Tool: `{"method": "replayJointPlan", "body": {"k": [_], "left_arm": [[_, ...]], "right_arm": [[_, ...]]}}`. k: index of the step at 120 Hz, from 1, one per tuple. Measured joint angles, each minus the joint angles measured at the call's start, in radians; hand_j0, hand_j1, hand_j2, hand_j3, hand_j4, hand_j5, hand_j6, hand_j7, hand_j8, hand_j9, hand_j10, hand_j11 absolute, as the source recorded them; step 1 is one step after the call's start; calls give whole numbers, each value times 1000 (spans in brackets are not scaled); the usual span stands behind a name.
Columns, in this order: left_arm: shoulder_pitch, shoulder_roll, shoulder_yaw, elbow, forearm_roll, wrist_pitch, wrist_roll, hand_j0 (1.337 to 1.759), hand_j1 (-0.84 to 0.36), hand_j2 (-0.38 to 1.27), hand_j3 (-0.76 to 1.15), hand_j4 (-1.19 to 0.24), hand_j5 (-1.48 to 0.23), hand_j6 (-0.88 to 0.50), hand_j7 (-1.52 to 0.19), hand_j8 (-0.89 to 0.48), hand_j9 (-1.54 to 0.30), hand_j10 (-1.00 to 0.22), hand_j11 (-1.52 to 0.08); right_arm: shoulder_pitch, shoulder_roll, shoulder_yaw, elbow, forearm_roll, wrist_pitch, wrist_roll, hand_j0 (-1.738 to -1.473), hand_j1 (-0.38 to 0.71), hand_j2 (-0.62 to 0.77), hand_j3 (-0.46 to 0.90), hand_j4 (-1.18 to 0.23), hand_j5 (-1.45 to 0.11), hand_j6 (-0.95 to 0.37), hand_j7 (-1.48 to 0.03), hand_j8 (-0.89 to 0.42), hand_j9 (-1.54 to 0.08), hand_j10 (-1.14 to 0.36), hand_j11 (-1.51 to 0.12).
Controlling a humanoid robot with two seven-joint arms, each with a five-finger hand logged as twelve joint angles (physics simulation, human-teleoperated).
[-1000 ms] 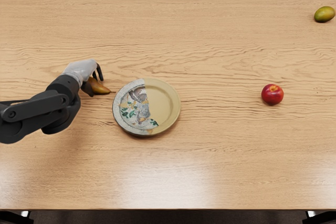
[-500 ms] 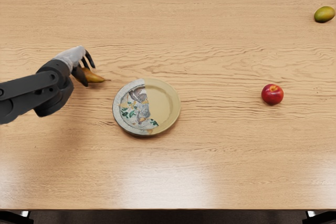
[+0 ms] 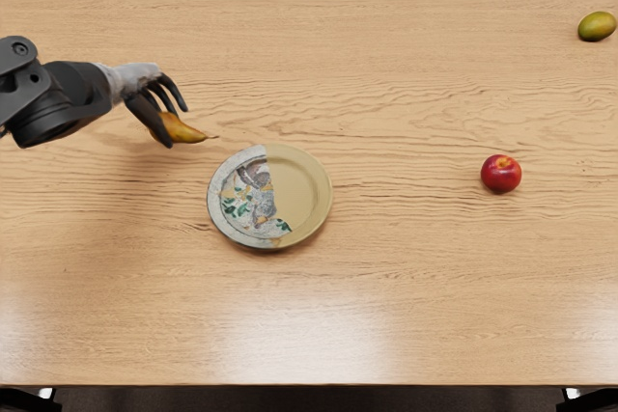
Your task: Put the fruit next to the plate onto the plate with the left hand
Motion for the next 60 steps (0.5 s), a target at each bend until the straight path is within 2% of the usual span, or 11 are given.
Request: {"method": "replayJointPlan", "body": {"k": [22, 31, 60], "left_arm": [[-46, -7, -38, -2, -59, -101, 0, 1658, -355, 469, -2, -636, -826, -592, -814, -591, -826, -636, -826], [-50, -9, -42, -2, -85, -134, 0, 1658, -364, 500, -1, -635, -828, -582, -813, -577, -825, -636, -825], [-47, -33, -46, -6, -126, -199, 0, 1658, -353, 417, 0, -640, -830, -571, -818, -561, -831, -639, -832]], "right_arm": [[0, 0, 0, 0, 0, 0, 0, -1658, -331, -3, 0, -15, -20, -15, -20, -15, -20, -15, -20], [0, 0, 0, 0, 0, 0, 0, -1658, -331, -3, 0, -15, -20, -15, -20, -15, -20, -15, -20], [0, 0, 0, 0, 0, 0, 0, -1658, -331, -3, 0, -15, -20, -15, -20, -15, -20, -15, -20]]}}
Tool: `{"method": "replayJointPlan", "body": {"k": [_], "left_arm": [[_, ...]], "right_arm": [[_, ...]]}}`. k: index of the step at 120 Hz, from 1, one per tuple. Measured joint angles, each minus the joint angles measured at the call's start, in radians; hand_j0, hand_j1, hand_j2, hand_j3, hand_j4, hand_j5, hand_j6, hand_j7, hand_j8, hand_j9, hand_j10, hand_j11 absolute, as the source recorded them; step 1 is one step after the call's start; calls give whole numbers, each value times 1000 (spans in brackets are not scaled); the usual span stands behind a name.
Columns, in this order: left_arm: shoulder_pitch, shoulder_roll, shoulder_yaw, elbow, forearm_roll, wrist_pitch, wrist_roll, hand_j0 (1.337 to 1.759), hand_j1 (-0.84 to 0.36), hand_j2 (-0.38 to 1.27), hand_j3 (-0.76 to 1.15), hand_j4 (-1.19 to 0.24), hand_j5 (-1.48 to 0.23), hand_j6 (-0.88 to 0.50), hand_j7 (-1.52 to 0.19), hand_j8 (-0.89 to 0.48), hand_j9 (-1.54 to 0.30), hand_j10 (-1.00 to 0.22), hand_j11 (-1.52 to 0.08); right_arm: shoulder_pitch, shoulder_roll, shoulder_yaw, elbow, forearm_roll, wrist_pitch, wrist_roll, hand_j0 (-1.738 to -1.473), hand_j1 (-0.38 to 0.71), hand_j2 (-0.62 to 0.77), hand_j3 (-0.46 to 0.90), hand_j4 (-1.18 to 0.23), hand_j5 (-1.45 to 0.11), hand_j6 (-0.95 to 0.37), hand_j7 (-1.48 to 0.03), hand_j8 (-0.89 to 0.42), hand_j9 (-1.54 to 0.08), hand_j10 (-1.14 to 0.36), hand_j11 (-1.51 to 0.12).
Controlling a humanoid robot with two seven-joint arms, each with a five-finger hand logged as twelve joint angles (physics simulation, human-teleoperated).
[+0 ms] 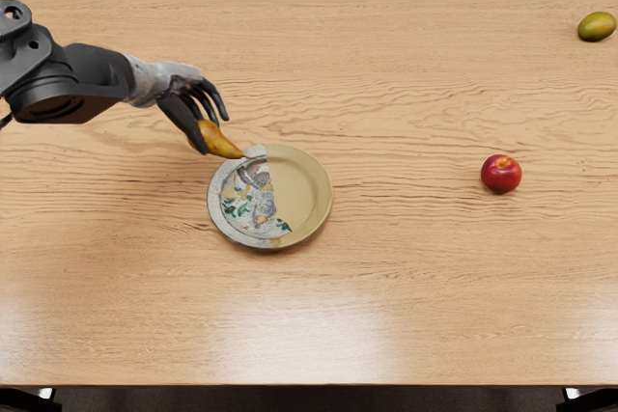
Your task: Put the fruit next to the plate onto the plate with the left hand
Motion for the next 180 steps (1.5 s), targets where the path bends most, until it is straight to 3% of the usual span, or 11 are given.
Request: {"method": "replayJointPlan", "body": {"k": [65, 83, 95, 108, 118, 139, 161, 180], "left_arm": [[5, -70, 2, -2, -22, -128, 0, 1658, -320, 340, 0, -618, -807, -554, -798, -559, -806, -619, -806], [-2, -77, -1, -3, -24, -133, 0, 1658, -17, 171, 0, -335, -437, -305, -433, -307, -437, -336, -437], [-3, -62, -44, -2, -60, -184, 0, 1658, 119, 106, 0, -211, -274, -193, -272, -194, -274, -211, -274], [0, 4, -121, 0, -168, -236, 0, 1658, 209, 64, 0, -129, -167, -119, -165, -119, -167, -129, -167], [23, 84, -149, 1, -332, -252, 0, 1658, 253, 43, 0, -89, -115, -82, -114, -83, -115, -89, -115], [114, 163, -169, 5, -620, -263, 0, 1658, 304, 19, 0, -42, -53, -39, -53, -39, -53, -41, -53], [169, 262, -200, 8, -811, -265, 0, 1658, 327, 8, 0, -21, -26, -19, -26, -19, -26, -20, -26], [196, 347, -216, 10, -869, -266, 0, 1658, 336, 4, 0, -12, -15, -11, -15, -11, -15, -11, -15]], "right_arm": [[0, 0, 0, 0, 0, 0, 0, -1658, -331, -3, 0, -15, -20, -15, -20, -15, -20, -15, -20], [0, 0, 0, 0, 0, 0, 0, -1658, -331, -3, 0, -15, -20, -15, -20, -15, -20, -15, -20], [0, 0, 0, 0, 0, 0, 0, -1658, -331, -3, 0, -15, -20, -15, -20, -15, -20, -15, -20], [0, 0, 0, 0, 0, 0, 0, -1658, -331, -3, 0, -15, -20, -15, -20, -15, -20, -15, -20], [0, 0, 0, 0, 0, 0, 0, -1658, -331, -3, 0, -15, -20, -15, -20, -15, -20, -15, -20], [0, 0, 0, 0, 0, 0, 0, -1658, -331, -3, 0, -15, -20, -15, -20, -15, -20, -15, -20], [0, 0, 0, 0, 0, 0, 0, -1658, -331, -3, 0, -15, -20, -15, -20, -15, -20, -15, -20], [0, 0, 0, 0, 0, 0, 0, -1658, -331, -3, 0, -15, -20, -15, -20, -15, -20, -15, -20]]}}
